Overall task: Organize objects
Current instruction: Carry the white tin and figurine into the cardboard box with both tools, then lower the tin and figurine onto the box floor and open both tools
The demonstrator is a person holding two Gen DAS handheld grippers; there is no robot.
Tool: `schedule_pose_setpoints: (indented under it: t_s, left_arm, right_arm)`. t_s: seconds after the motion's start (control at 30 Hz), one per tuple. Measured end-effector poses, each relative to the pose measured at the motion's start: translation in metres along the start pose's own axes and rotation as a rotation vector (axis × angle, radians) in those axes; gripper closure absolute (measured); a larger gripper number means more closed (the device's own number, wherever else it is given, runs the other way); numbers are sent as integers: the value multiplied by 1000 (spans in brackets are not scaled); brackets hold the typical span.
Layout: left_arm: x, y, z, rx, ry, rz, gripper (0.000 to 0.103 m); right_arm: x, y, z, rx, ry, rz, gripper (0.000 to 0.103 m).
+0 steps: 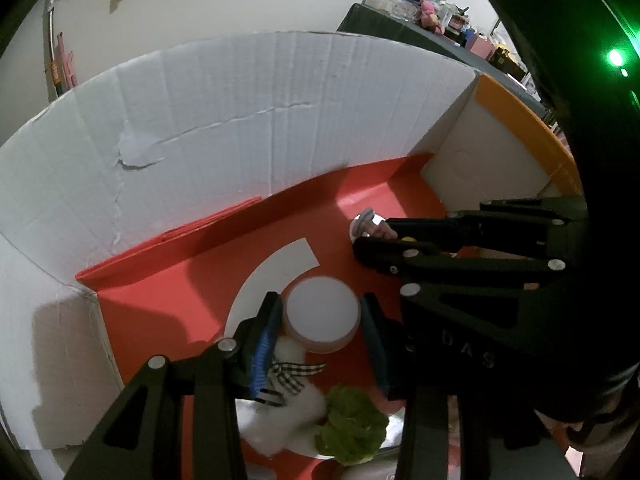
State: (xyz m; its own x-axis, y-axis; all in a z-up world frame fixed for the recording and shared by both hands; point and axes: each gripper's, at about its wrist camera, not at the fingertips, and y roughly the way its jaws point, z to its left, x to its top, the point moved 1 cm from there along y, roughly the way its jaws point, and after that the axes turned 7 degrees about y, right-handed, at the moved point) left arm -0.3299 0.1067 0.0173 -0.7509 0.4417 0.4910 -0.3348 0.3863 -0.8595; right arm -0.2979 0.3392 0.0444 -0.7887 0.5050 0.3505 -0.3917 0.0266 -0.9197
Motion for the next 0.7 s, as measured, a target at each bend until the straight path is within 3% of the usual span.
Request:
schedule_pose_setpoints:
  t_s: [0.23,0.33,0.7]
  left_arm:
    - [-1,-1,0,2,3,1,60]
    - [-2,-1,-1,2,3,2,59]
    - [-6,-4,-2,-8,-1,-2,56]
  right_arm:
    - [-2,-1,1,-9,-2,-1,83]
    - [12,8,12,-15,-9,3,81]
    - [4,3,4,-11,-7,1,80]
